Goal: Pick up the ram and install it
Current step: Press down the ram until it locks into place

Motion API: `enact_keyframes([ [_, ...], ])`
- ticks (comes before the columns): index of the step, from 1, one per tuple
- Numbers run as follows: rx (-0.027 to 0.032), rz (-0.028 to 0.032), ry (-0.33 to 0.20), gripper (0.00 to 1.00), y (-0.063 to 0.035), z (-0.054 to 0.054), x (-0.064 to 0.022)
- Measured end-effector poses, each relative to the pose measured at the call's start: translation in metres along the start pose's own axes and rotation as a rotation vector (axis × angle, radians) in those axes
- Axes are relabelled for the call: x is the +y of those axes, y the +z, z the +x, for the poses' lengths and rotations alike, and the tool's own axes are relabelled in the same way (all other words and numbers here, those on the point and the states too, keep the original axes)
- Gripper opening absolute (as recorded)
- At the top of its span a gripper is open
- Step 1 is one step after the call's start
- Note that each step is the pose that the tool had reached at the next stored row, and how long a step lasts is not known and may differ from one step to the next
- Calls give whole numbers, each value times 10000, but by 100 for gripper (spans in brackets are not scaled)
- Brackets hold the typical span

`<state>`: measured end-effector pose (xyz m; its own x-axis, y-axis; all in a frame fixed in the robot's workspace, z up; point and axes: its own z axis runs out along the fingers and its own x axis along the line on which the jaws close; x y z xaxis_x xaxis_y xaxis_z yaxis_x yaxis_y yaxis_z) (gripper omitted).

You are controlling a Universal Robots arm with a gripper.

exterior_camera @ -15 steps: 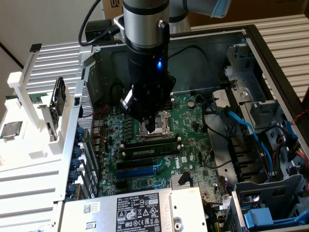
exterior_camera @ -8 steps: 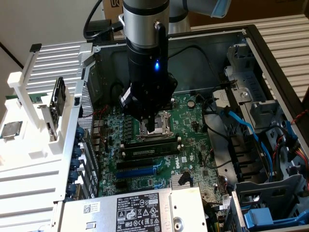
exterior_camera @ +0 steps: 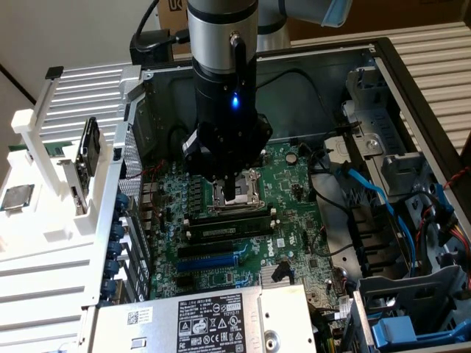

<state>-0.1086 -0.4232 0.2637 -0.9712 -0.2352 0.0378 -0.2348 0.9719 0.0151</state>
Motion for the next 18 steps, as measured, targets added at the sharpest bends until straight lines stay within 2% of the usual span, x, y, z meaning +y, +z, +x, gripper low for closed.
enact_keyframes([
  [4,-18,-46,1212,10,0,0,0],
  [9,-21,-52,1368,10,0,0,0],
  [15,-39,-95,2519,10,2,0,0],
  [18,-39,-97,2568,10,2,0,0],
])
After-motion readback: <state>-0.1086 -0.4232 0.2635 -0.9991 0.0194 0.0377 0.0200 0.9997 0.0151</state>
